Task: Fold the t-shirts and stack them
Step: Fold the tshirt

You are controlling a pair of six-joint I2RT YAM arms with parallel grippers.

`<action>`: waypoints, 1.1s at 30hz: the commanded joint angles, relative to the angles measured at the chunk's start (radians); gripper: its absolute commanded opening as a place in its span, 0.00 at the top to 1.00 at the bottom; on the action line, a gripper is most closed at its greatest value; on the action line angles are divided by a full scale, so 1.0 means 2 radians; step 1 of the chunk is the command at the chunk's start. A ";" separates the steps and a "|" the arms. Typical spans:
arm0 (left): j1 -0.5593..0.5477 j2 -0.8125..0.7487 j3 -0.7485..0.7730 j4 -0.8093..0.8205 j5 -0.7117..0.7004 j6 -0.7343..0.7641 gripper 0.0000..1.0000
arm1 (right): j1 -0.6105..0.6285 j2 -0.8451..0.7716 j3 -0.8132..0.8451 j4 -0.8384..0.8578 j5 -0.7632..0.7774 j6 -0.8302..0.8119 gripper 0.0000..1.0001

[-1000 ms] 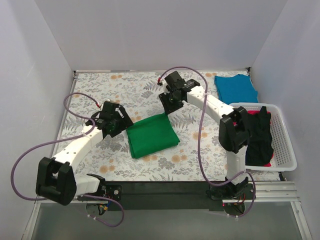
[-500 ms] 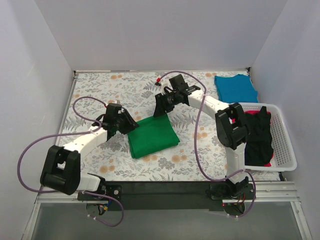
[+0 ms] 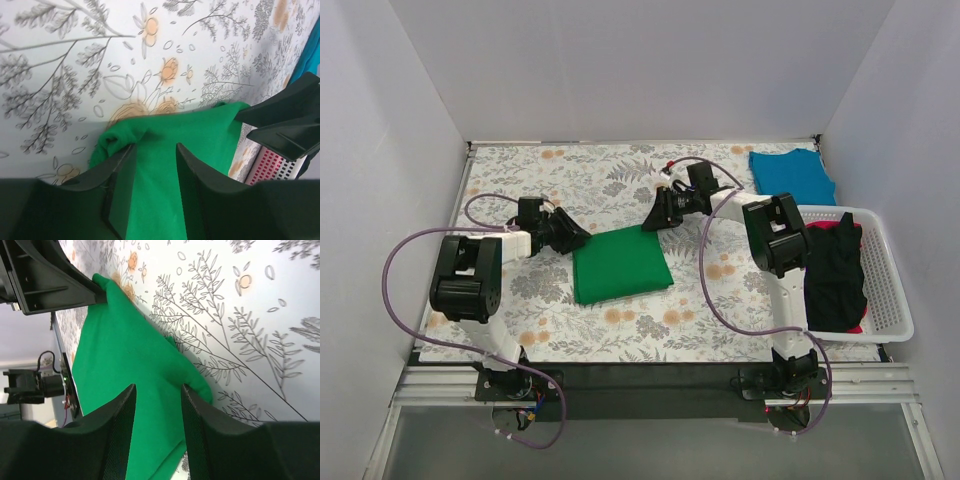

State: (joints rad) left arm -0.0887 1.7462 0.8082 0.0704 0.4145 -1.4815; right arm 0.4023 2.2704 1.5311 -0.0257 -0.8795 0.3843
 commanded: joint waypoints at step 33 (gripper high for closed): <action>-0.075 -0.313 -0.239 -0.142 -0.078 -0.094 0.79 | 0.032 -0.162 -0.298 0.139 -0.078 0.025 0.59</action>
State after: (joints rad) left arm -0.2539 1.1793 0.3023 -0.0219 0.3843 -1.6924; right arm 0.4667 2.0319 0.9428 0.2382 -1.0885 0.4522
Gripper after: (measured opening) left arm 0.185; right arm 0.414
